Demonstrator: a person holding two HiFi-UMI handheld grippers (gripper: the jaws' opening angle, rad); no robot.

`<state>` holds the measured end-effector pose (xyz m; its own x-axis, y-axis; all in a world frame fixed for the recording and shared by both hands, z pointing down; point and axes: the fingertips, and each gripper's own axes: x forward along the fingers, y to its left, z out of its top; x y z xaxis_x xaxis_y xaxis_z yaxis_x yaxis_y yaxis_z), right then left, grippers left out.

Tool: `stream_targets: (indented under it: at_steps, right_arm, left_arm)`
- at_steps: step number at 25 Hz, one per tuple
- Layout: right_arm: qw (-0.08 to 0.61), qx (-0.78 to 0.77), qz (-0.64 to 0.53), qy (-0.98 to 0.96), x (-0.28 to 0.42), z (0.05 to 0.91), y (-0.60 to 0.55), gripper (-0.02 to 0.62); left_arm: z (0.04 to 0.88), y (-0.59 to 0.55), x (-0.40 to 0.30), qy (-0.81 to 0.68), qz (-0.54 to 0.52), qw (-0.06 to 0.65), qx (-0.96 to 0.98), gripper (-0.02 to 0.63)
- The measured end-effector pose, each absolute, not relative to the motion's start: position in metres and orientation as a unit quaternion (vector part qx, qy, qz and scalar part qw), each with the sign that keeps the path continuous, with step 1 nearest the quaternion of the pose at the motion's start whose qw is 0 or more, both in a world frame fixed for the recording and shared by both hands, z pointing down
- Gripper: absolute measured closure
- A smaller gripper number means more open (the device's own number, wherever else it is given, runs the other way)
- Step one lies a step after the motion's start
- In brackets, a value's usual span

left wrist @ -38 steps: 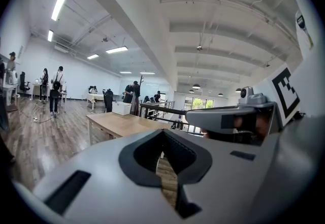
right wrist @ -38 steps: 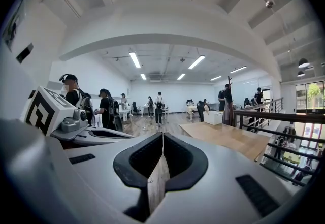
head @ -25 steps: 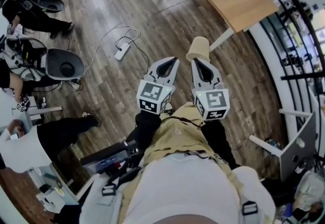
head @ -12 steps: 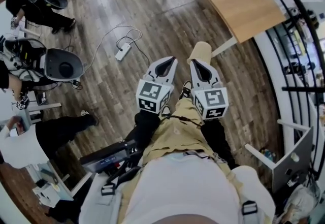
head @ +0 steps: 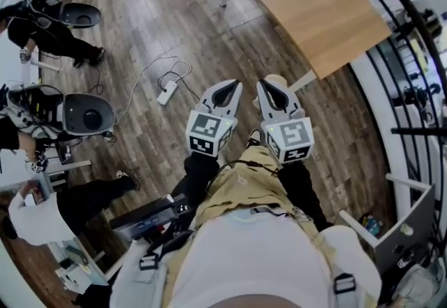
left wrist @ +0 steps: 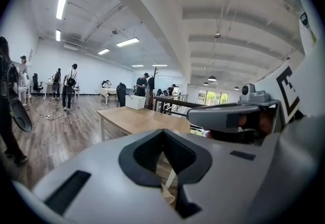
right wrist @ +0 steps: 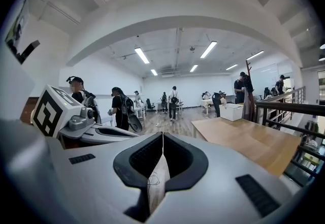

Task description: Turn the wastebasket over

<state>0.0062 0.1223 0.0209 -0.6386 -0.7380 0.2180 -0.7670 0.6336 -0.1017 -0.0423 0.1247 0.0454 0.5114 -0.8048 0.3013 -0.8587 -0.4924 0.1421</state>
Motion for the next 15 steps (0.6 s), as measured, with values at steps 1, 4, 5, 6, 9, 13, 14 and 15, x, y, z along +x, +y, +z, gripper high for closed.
stream_targets:
  at_steps: [1, 4, 5, 6, 9, 13, 14, 15]
  right_arm:
    - [0.075, 0.420, 0.095, -0.899, 0.012, 0.021, 0.116, 0.574]
    - [0.067, 0.427, 0.101, -0.896, 0.031, 0.024, 0.102, 0.574]
    - [0.064, 0.429, 0.103, -0.895, 0.038, 0.025, 0.098, 0.574]
    - [0.059, 0.432, 0.105, -0.894, 0.046, 0.025, 0.093, 0.574]
    - [0.046, 0.445, 0.110, -0.888, 0.070, 0.027, 0.075, 0.574]
    - [0.035, 0.472, 0.119, -0.873, 0.095, 0.031, 0.069, 0.574]
    - [0.033, 0.482, 0.122, -0.867, 0.103, 0.033, 0.068, 0.574]
    - [0.030, 0.492, 0.125, -0.861, 0.112, 0.034, 0.065, 0.574]
  left_arm:
    - [0.047, 0.118, -0.038, -0.484, 0.101, 0.139, 0.858, 0.604]
    - [0.051, 0.102, -0.022, -0.480, 0.111, 0.144, 0.859, 0.604]
    - [0.052, 0.097, -0.016, -0.477, 0.113, 0.143, 0.860, 0.604]
    - [0.052, 0.092, -0.009, -0.474, 0.116, 0.141, 0.862, 0.604]
    - [0.056, 0.077, 0.009, -0.465, 0.126, 0.140, 0.865, 0.604]
    - [0.066, 0.064, 0.029, -0.443, 0.142, 0.149, 0.873, 0.604]
    - [0.067, 0.060, 0.036, -0.434, 0.144, 0.148, 0.877, 0.604]
    - [0.067, 0.056, 0.044, -0.426, 0.145, 0.147, 0.881, 0.604]
